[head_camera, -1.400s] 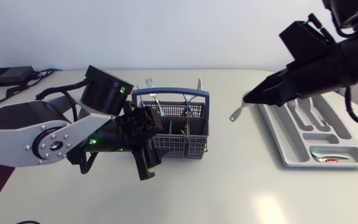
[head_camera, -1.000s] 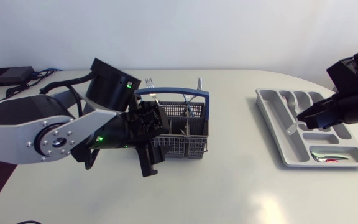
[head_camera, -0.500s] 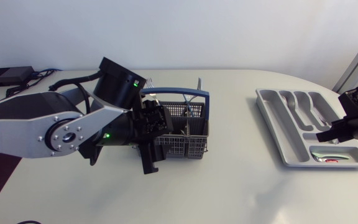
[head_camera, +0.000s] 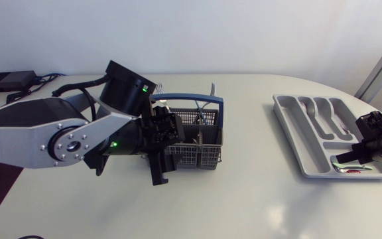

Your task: Sort the cutlery from the basket into the organizer compartments.

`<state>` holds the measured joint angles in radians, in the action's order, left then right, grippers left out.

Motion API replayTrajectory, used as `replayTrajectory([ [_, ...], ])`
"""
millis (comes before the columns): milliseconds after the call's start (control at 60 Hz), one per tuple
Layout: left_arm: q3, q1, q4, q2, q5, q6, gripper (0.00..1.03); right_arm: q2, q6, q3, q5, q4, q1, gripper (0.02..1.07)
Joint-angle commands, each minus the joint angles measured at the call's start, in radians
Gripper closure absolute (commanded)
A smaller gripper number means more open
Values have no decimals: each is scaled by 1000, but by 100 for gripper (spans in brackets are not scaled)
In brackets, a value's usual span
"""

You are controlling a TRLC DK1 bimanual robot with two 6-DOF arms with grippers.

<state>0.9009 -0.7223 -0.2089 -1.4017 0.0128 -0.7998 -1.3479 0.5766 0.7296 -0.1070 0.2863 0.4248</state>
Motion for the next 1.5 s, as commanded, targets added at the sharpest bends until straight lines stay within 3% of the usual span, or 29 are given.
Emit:
replayTrajectory([
  [0,27,-6,-4,-22,-10,-36,29,-43,29,-30,-11,-26,29,93],
  [100,29,-16,-1,-34,-24,-56,29,-85,46,-38,-3,-50,52,81],
  [200,33,-28,23,-49,-43,-88,29,-102,55,-53,0,-73,60,57],
  [317,49,-39,46,-77,-83,-148,30,-100,66,-58,6,-73,66,46],
  [383,75,-37,51,-88,-88,-182,44,-92,71,-61,23,-70,71,29],
  [450,93,-37,51,-92,-88,-211,50,-80,77,-70,33,-68,71,6],
  [517,112,-39,49,-100,-88,-254,61,-76,78,-73,49,-70,75,6],
  [667,132,-40,43,-123,-86,-331,68,-68,80,-73,70,-70,88,6],
  [1017,161,-29,19,-181,-70,-518,70,85,58,-90,155,-19,77,6],
  [1083,170,-26,17,-194,-66,-546,74,116,49,-93,168,-6,65,6],
  [1483,219,4,-26,-264,-66,-693,78,173,23,-105,194,10,11,6],
])
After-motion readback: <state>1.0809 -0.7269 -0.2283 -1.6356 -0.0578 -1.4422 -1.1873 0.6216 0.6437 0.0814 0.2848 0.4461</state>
